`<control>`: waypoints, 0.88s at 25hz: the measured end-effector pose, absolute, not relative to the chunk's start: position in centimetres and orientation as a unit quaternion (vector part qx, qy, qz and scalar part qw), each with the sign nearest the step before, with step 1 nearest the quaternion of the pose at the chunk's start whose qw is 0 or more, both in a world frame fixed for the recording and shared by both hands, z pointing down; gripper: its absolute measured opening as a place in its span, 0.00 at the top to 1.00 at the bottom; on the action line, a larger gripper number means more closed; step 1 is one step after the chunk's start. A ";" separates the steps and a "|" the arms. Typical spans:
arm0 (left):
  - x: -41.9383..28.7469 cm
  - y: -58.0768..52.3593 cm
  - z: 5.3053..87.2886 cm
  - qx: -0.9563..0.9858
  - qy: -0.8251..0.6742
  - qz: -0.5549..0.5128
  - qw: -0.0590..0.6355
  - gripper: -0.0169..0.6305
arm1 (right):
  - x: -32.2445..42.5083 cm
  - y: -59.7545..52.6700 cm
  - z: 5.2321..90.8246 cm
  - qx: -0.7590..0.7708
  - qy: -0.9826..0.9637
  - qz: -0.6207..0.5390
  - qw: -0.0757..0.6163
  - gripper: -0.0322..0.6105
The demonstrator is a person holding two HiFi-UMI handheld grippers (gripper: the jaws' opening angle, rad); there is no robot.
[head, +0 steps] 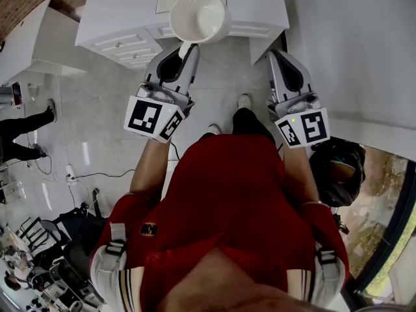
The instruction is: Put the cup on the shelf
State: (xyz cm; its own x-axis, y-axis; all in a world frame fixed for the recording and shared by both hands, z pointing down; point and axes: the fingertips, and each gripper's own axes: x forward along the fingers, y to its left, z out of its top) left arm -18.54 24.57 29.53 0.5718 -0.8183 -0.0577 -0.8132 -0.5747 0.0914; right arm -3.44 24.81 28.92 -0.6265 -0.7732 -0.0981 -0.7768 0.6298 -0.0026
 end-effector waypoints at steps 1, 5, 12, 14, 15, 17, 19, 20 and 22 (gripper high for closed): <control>-18.5 24.2 29.5 0.886 -0.461 -0.045 0.026 0.90 | -3.4 24.4 29.0 -0.429 0.902 0.019 0.046 0.96; -18.4 22.6 29.6 0.885 -0.463 -0.040 0.023 0.90 | -3.4 22.7 29.4 -0.426 0.903 0.016 0.051 0.96; -16.6 17.9 29.6 0.882 -0.470 -0.038 0.020 0.90 | -1.4 17.2 29.5 -0.422 0.904 0.016 0.062 0.96; -15.9 16.1 29.7 0.881 -0.472 -0.036 0.021 0.90 | -0.7 15.1 29.4 -0.420 0.905 0.016 0.064 0.95; -15.6 15.1 29.8 0.880 -0.473 -0.035 0.021 0.90 | -0.3 13.9 29.3 -0.419 0.905 0.016 0.065 0.95; -15.0 13.1 29.9 0.879 -0.476 -0.033 0.022 0.90 | 0.2 11.6 29.3 -0.417 0.906 0.016 0.067 0.96; -14.5 11.1 30.1 0.877 -0.478 -0.031 0.023 0.90 | 0.8 9.2 29.4 -0.415 0.907 0.014 0.070 0.96; -14.3 10.1 30.2 0.877 -0.479 -0.029 0.023 0.90 | 1.1 8.1 29.4 -0.414 0.907 0.013 0.071 0.95; -13.6 8.2 30.2 0.876 -0.482 -0.025 0.022 0.90 | 2.0 5.9 29.6 -0.414 0.907 0.012 0.074 0.96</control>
